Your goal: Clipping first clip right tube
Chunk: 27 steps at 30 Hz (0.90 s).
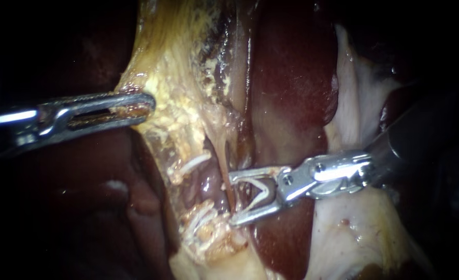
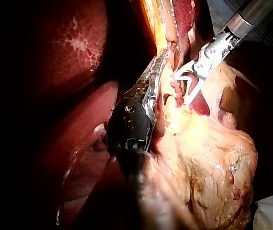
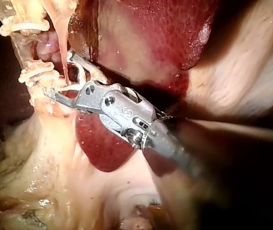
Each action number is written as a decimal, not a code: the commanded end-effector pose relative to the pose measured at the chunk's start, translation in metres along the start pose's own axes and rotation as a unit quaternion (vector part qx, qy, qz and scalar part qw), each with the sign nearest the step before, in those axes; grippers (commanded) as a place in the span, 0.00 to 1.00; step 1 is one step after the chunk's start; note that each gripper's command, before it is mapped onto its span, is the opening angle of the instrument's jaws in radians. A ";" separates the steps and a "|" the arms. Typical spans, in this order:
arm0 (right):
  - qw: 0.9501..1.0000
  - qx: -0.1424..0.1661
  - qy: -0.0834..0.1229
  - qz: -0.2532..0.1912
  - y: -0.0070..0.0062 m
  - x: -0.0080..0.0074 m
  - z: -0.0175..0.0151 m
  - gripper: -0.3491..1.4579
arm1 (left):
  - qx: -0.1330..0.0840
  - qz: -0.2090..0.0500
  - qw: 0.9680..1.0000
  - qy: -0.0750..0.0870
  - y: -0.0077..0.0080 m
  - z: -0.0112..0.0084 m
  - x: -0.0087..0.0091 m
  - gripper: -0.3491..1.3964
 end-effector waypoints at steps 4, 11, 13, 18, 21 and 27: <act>1.000 -0.001 0.000 0.001 0.0002 -0.0002 0.0009 0.51 | 0.000 0.000 1.000 0.000 0.0000 0.0000 0.0000 0.00; 1.000 0.000 -0.002 0.013 0.0002 -0.0002 0.0008 0.44 | 0.000 0.000 1.000 0.000 0.0000 0.0000 0.0000 0.00; 0.998 0.004 -0.013 0.056 -0.0001 -0.0004 0.0001 0.22 | 0.000 0.000 1.000 0.000 0.0000 0.0000 0.0000 0.00; 0.997 0.007 -0.033 0.066 0.0001 -0.0008 -0.0009 0.00 | 0.000 0.000 1.000 0.000 -0.0001 -0.0001 0.0001 0.00; 0.997 0.007 -0.034 0.074 0.0000 -0.0009 -0.0008 0.00 | 0.000 0.000 1.000 0.000 -0.0001 -0.0001 0.0001 0.00; 0.996 0.008 -0.034 0.079 -0.0003 -0.0010 -0.0007 0.00 | 0.000 0.000 1.000 0.000 -0.0001 -0.0001 0.0001 0.00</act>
